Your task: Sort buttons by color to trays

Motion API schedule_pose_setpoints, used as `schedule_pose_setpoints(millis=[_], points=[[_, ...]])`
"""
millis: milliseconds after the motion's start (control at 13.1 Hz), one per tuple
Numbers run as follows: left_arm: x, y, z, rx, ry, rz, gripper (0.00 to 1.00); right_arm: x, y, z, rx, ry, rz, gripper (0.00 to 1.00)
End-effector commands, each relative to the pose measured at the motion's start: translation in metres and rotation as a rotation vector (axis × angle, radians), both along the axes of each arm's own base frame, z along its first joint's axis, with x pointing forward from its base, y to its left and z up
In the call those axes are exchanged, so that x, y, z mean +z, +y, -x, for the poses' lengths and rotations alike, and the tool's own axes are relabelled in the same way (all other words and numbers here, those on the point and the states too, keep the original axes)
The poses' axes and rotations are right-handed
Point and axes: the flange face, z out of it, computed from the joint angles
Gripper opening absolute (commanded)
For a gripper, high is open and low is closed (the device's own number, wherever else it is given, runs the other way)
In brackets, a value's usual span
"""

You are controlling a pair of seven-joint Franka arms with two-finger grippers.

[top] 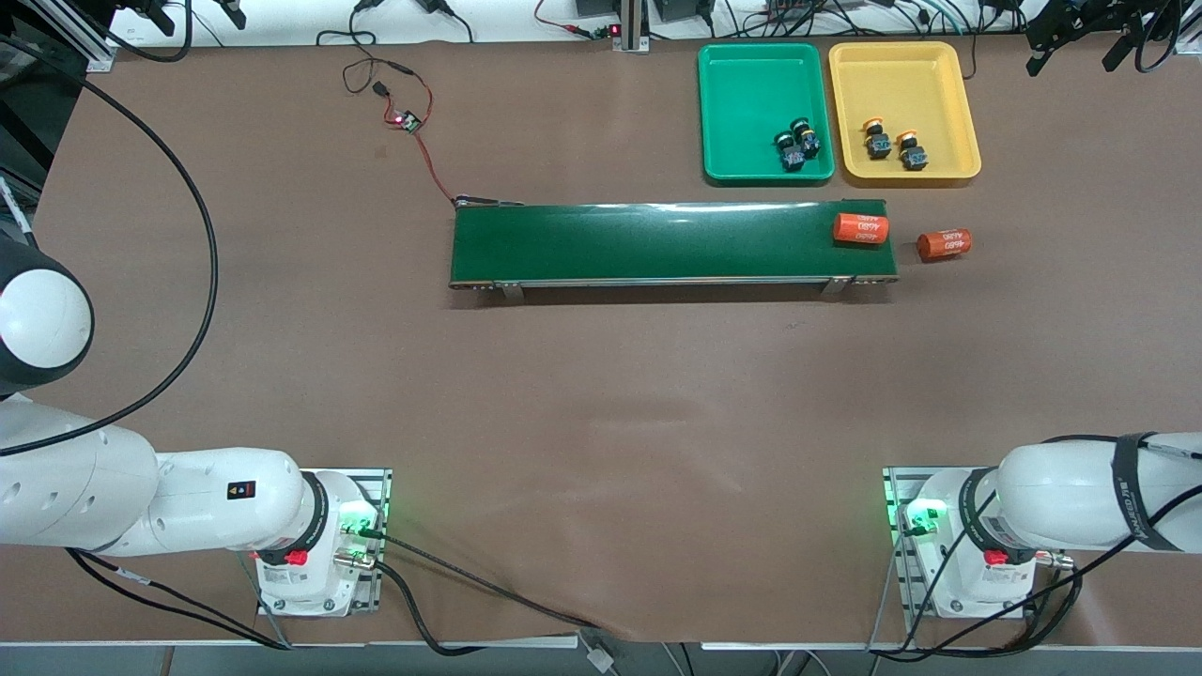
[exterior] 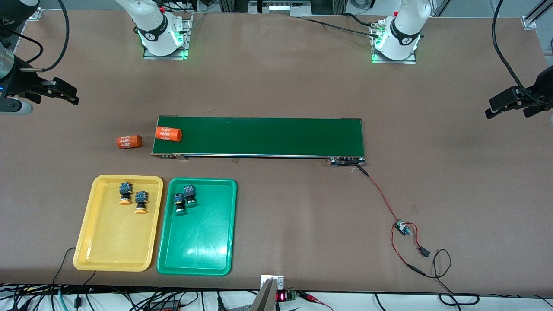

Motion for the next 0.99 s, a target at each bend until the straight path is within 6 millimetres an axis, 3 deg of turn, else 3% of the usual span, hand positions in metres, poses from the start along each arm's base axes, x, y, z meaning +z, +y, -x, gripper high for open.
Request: schedule_pose_setpoints(millis=[0, 916], points=[[0.003, 0.004, -0.001, -0.015, -0.006, -0.007, 1.0, 0.005, 0.003, -0.002, -0.001, -0.001, -0.011, 1.0], [0.004, 0.004, -0.001, -0.016, -0.007, -0.01, 1.0, 0.006, 0.037, -0.007, 0.017, -0.039, -0.121, 1.0]])
